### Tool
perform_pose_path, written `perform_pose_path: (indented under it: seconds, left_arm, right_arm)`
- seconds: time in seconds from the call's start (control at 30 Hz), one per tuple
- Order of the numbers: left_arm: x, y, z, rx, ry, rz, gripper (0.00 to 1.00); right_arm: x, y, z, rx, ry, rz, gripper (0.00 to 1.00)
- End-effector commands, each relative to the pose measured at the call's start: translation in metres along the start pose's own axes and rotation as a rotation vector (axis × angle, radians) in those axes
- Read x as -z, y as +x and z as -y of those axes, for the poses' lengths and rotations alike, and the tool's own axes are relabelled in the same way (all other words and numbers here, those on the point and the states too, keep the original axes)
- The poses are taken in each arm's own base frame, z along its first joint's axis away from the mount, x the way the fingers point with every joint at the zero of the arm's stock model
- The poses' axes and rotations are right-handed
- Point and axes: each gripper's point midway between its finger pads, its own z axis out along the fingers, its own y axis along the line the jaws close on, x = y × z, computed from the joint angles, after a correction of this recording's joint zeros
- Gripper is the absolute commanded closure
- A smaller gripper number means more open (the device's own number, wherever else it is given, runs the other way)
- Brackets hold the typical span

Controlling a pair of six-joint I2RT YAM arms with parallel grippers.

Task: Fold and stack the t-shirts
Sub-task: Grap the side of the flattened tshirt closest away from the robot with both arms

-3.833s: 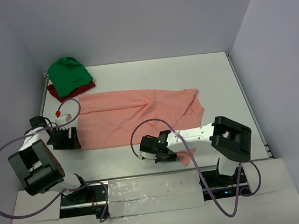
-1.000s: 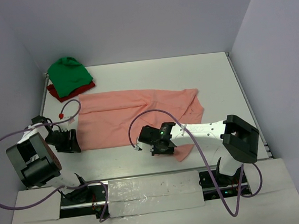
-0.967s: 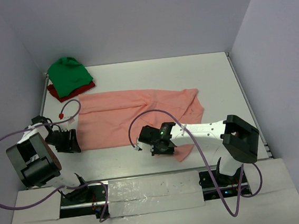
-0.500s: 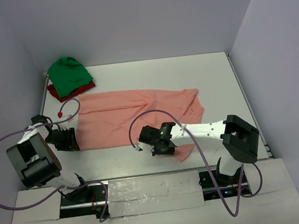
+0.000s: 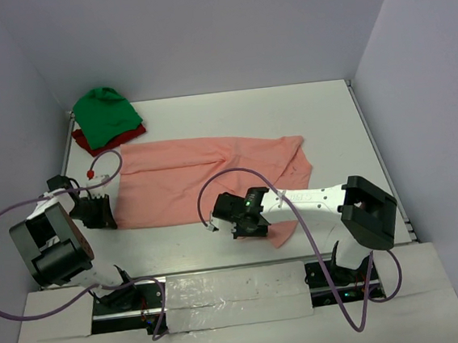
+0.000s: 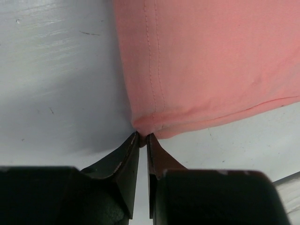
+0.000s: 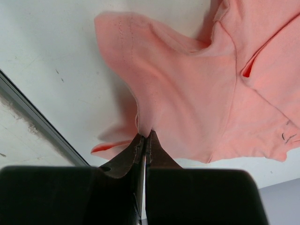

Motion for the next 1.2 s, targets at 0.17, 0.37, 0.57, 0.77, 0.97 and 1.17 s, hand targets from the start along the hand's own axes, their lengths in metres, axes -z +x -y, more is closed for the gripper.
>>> perform_pose_path:
  seconds: [0.17, 0.37, 0.57, 0.77, 0.97, 1.17]
  left_arm:
    - [-0.003, -0.006, 0.001, -0.019, 0.009, 0.038, 0.84]
    - [0.018, -0.031, 0.004, -0.039, 0.013, 0.100, 0.83]
    - [0.025, -0.048, 0.004, -0.051, 0.035, 0.133, 0.82]
    - [0.030, -0.076, 0.002, -0.055, 0.076, 0.176, 0.83]
    - [0.032, -0.103, 0.008, -0.089, 0.085, 0.203, 0.83]
    - [0.023, -0.121, 0.015, -0.109, 0.109, 0.205, 0.83]
  right_arm:
    - [0.017, -0.007, 0.015, -0.051, 0.061, 0.061, 1.00]
    - [0.040, -0.008, 0.039, -0.130, 0.113, 0.116, 1.00]
    - [0.056, 0.000, 0.075, -0.220, 0.169, 0.142, 1.00]
    - [0.057, 0.000, 0.119, -0.269, 0.225, 0.149, 1.00]
    - [0.057, 0.000, 0.177, -0.335, 0.285, 0.156, 1.00]
    - [0.058, -0.005, 0.234, -0.396, 0.342, 0.165, 1.00]
